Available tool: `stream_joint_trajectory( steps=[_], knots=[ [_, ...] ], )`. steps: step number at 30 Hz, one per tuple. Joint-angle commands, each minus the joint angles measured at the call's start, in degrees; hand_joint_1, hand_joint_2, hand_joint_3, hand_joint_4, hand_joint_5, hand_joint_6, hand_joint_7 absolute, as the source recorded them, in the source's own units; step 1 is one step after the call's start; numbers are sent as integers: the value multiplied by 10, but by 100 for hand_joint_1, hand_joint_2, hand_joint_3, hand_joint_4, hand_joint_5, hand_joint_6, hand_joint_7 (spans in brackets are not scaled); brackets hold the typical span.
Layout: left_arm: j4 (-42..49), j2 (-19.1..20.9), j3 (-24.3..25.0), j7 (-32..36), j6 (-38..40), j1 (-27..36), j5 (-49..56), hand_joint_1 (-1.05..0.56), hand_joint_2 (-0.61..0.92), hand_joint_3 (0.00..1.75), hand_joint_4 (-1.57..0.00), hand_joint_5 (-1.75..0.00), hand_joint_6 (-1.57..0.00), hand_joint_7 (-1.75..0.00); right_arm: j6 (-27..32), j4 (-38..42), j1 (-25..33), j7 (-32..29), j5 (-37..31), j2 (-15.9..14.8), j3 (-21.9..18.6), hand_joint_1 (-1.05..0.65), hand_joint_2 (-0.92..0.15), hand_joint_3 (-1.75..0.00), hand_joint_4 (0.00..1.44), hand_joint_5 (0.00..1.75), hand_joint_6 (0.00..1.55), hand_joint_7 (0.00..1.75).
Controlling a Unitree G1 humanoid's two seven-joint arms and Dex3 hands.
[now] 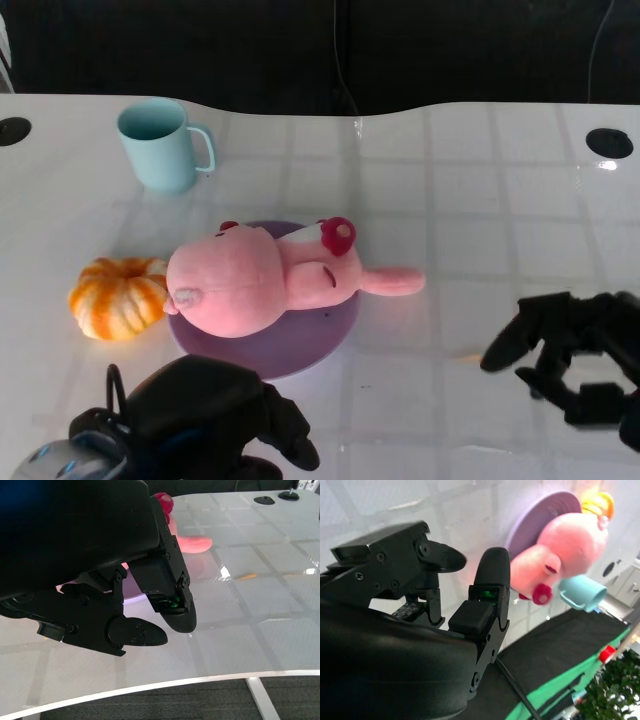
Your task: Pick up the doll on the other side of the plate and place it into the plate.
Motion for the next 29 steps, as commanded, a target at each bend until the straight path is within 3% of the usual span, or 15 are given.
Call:
stream_joint_trajectory(
  steps=[1, 4, 7, 29],
  knots=[
    [4, 7, 11, 11, -7, 8, -6, -25, 92, 26, -78, -120, -109, -1, -23, 27, -8, -12, -10, -9, 3, 5, -38, -138, 87, 168, 88, 127],
    [3, 7, 12, 8, -7, 8, -4, -25, 92, 27, -78, -119, -108, 0, -30, 43, -13, -14, -12, -12, 4, 3, -35, -146, 88, 174, 82, 148],
    [2, 5, 12, 5, -4, 8, -5, -26, 92, 27, -77, -119, -108, 0, -30, 51, -16, -12, -16, -14, 7, 0, -34, -146, 87, 175, 78, 156],
    [2, 19, 28, 0, -12, 8, -17, -24, 92, 24, -75, -128, -109, -1, 17, 32, -32, -10, -38, -11, 24, -1, -38, -137, 83, 175, 76, 152]
  ],
)
